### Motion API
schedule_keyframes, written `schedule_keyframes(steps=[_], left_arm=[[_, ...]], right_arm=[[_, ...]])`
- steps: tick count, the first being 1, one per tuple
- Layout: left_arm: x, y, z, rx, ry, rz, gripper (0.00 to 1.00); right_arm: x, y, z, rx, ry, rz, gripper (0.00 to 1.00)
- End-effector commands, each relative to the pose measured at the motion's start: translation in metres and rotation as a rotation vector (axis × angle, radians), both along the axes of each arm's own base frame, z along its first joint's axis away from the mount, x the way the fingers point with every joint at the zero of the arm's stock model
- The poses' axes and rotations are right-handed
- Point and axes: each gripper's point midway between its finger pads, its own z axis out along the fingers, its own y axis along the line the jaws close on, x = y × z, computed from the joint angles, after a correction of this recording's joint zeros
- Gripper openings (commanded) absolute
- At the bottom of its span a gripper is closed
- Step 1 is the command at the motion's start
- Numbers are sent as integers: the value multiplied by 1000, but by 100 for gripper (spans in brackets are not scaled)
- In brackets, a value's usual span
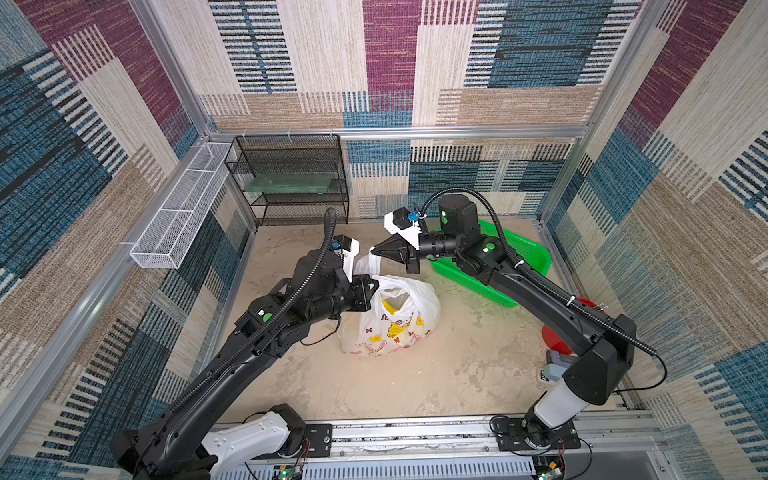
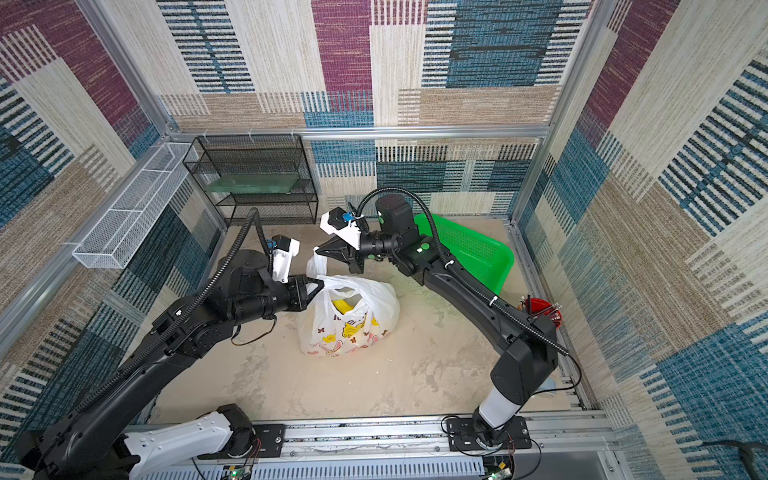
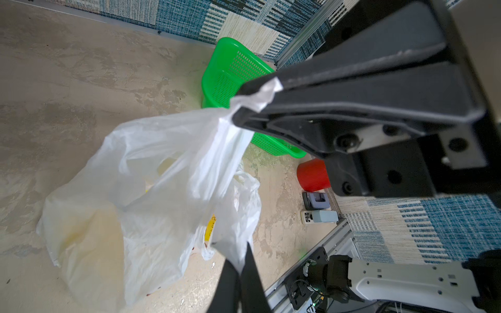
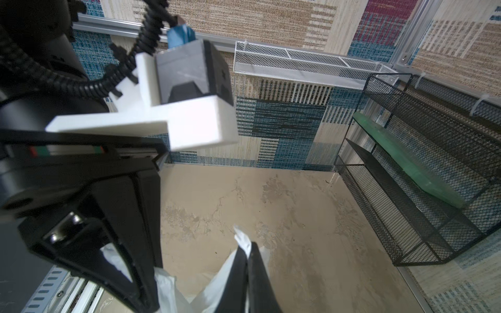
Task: Place the banana into a plastic bag & tie a knot
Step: Cross the plastic bag at the center of the board.
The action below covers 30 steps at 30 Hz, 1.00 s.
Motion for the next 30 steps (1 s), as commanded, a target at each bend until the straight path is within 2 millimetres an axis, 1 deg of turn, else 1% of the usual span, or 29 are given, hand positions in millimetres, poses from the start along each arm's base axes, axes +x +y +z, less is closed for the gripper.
schedule_keyframes(steps=[1,6,11,13,17,22,24,28,30], left_arm=[[7,3,1,-17,-1,47,0],[11,6,-5,-24,22,91,0],[14,7,-12,-29,50,120,0],[15,5,-16,-34,68,130,0],[18,4,-22,-45,99,150,0],[21,2,-23,-76,112,167,0],[21,3,-24,-84,122,176,0],[21,7,-26,-118,155,208,0],[21,7,-26,-137,176,216,0]], right_arm=[[1,-11,-2,-15,50,-41,0],[-4,-28,-16,-34,78,-82,0],[-15,-42,-30,-46,104,-124,0],[-24,-46,-30,-32,110,-129,0],[-46,-44,-38,-29,127,-126,0],[-69,-41,-52,-20,157,-139,0],[-74,-41,-60,-21,162,-157,0],[-75,-43,-81,-27,172,-207,0],[-77,-44,-88,-26,172,-218,0]])
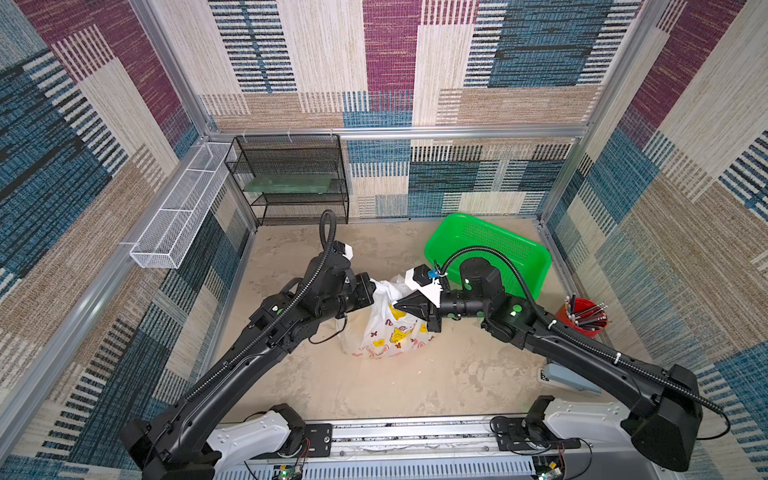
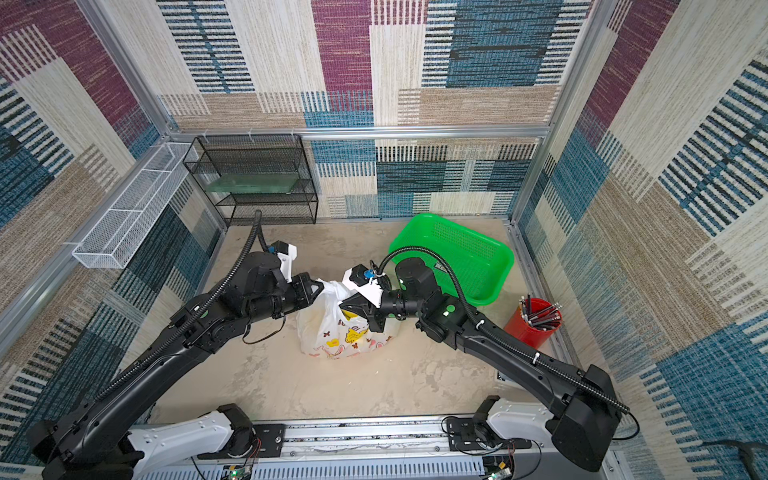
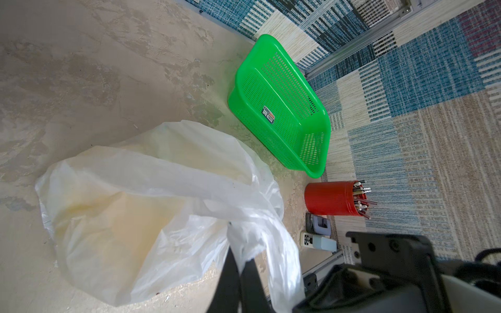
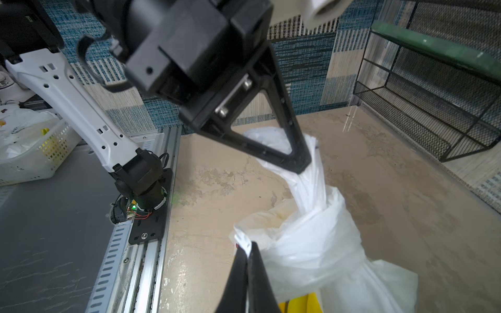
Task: Place the banana into a plastic bag & tie a knot
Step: Cross the plastic bag at the center of the board.
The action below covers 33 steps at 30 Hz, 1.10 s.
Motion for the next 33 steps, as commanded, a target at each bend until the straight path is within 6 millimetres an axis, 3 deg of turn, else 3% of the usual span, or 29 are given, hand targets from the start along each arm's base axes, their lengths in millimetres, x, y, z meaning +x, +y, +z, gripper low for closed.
schedule_keyframes(steps=[1,10,11,12,18,29,33], left_arm=[[3,-3,7,-80,21,34,0],[0,-13,6,-191,113,36,2],[-1,-14,6,-203,131,36,23],[-3,-14,5,-216,156,39,34],[-16,-5,4,-286,303,72,73],[-35,8,7,-435,510,236,89],[-27,-6,15,-525,528,263,90]], right_arm=[[7,0,5,45,-35,-63,0],[15,4,-31,1,-5,-119,1],[17,4,-31,1,-5,-124,1],[18,4,-34,-3,-2,-127,1],[20,5,-38,2,0,-134,1],[20,7,-40,-2,1,-130,1],[17,8,-42,-3,5,-118,1]])
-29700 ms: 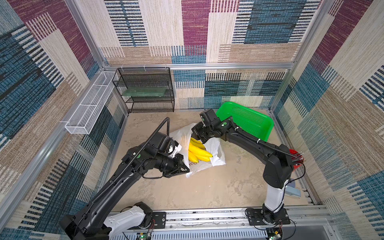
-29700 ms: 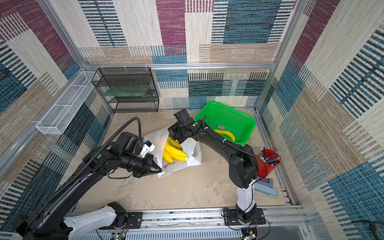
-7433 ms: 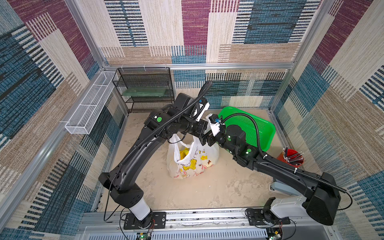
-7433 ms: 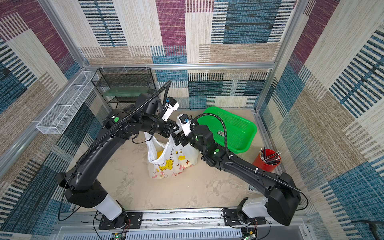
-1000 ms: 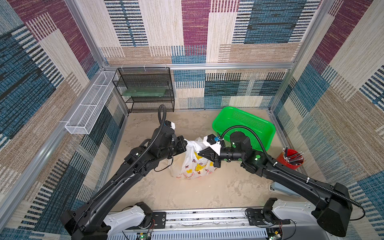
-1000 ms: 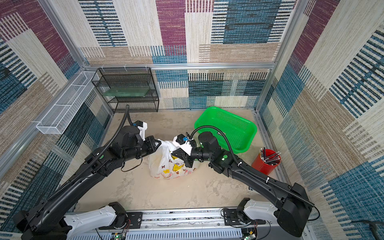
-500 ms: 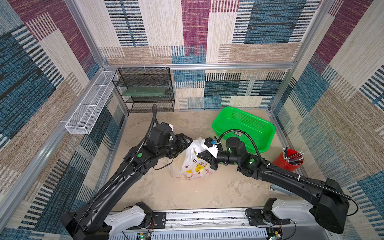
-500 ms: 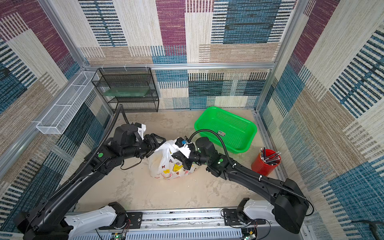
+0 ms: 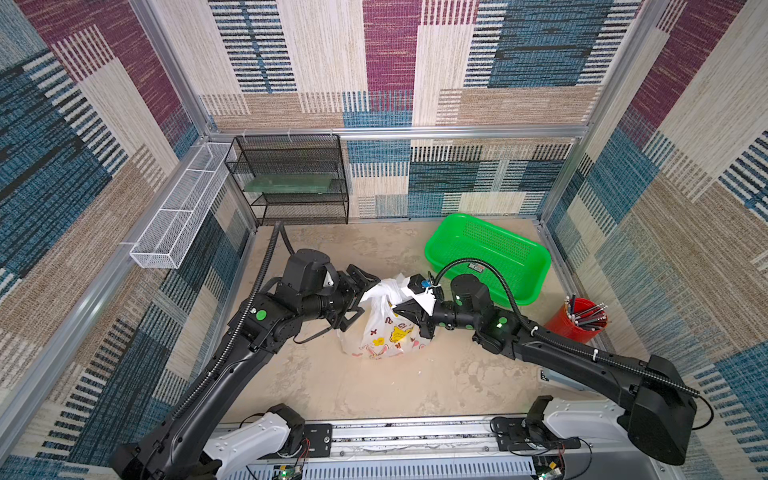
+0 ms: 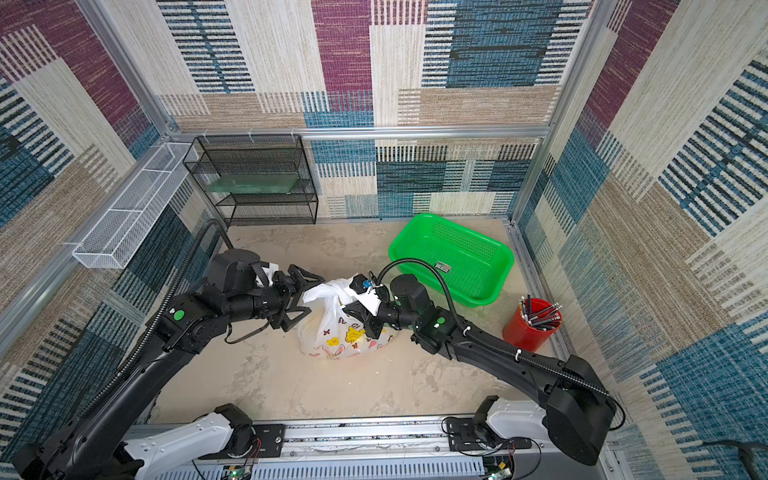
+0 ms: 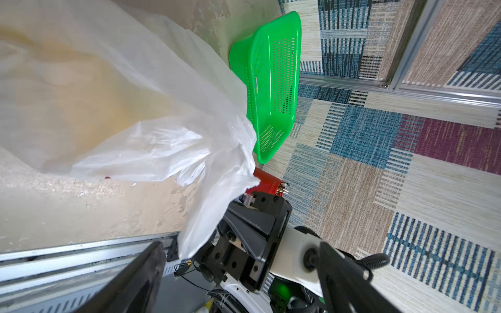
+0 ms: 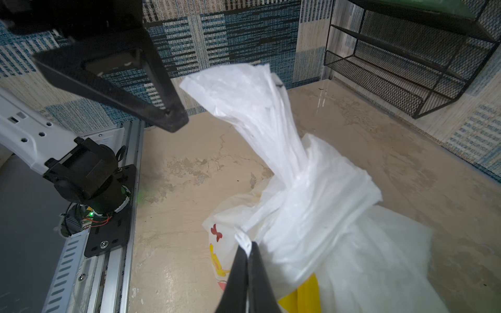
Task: Place the banana into a plastic bag & tie a knot
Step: Cross the plastic bag at the center of the board.
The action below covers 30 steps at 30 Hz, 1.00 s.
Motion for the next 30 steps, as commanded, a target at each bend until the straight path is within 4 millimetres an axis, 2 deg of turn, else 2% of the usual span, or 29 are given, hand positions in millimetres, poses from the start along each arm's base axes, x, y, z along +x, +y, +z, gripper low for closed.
schedule_keyframes(steps=[1,6,10,12,16,19,23,30], left_arm=[[9,-12,8,-91,61,71,90],[17,-38,12,-90,92,96,90],[29,-44,-1,-47,84,114,88],[33,-48,-9,-34,90,109,84],[32,-37,-9,89,80,87,82],[36,-41,-12,94,67,75,82],[35,-47,-28,114,105,57,80],[34,-35,-32,216,99,56,76]], right_arm=[[-1,3,5,24,-10,8,1],[-3,3,1,17,-9,19,1],[-4,3,0,16,-8,20,1],[-5,3,1,18,-11,19,1],[-3,3,2,17,-14,18,1],[-4,4,2,18,-15,23,1],[-4,4,3,18,-13,25,1],[-1,2,4,14,-17,22,0]])
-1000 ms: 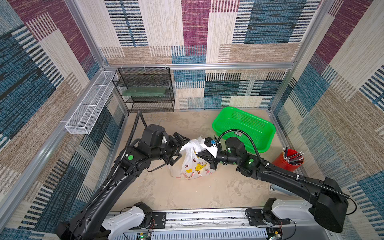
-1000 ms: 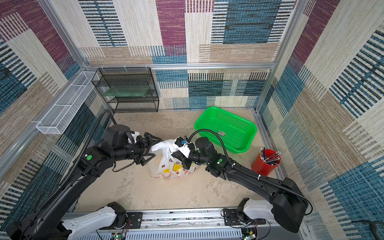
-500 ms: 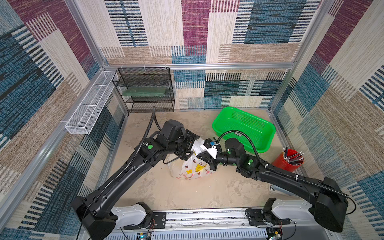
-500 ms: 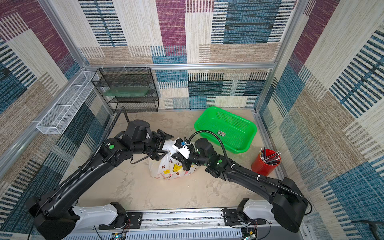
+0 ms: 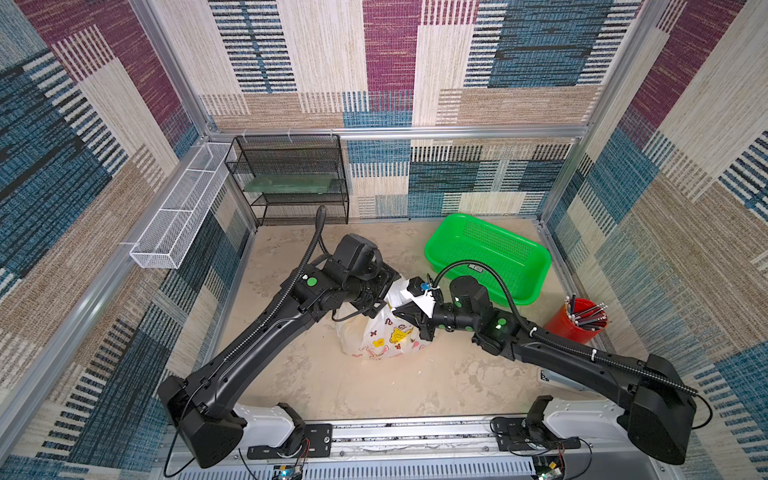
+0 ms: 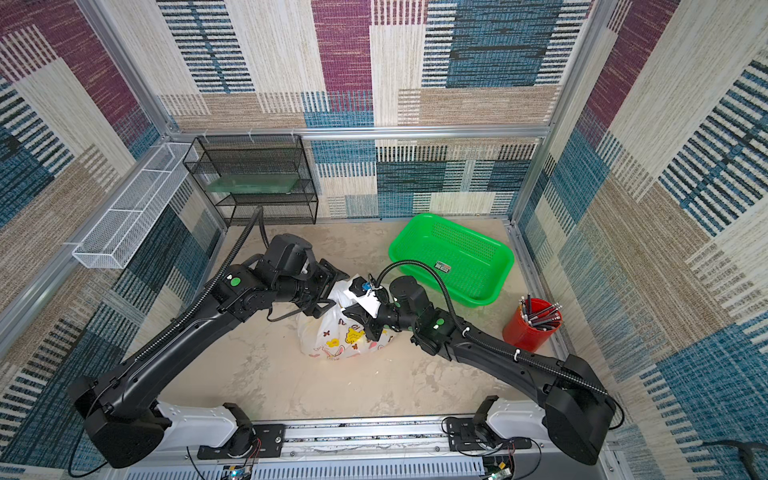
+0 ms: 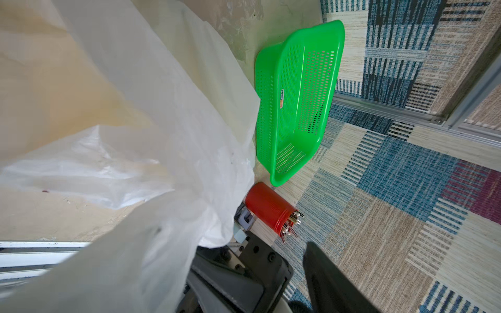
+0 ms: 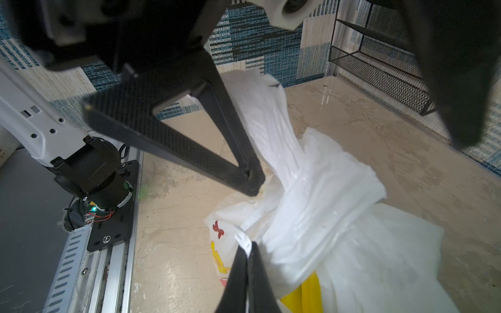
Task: Place the banana into a plastic bag & tie a knot
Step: Cross the plastic bag at the center of the board.
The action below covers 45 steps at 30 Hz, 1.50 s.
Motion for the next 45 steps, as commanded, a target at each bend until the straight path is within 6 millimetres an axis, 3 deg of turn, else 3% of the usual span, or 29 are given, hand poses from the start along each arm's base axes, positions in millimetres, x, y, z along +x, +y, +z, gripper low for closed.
schedule_keyframes(steps=[1,8,12,20,29,33,35,41,45], left_arm=[[-4,7,-10,87,-4,-37,77],[2,6,-30,162,-6,-55,69],[14,5,-26,185,-57,-49,56],[16,5,-33,184,-58,-42,33],[24,6,-31,187,-98,-35,32],[27,5,-29,204,-127,-67,48],[27,6,-29,221,-138,-87,51],[28,6,-30,246,-158,-119,46],[29,3,-32,235,-162,-128,32]], right_arm=[[1,2,9,21,-23,11,0],[1,2,9,19,-19,18,0],[0,2,9,18,-21,20,0],[0,1,9,18,-20,21,0],[0,-1,10,19,-17,20,0],[0,-1,10,19,-19,19,0],[1,-1,10,19,-18,19,0],[2,0,10,18,-16,19,0],[3,1,10,19,-16,23,0]])
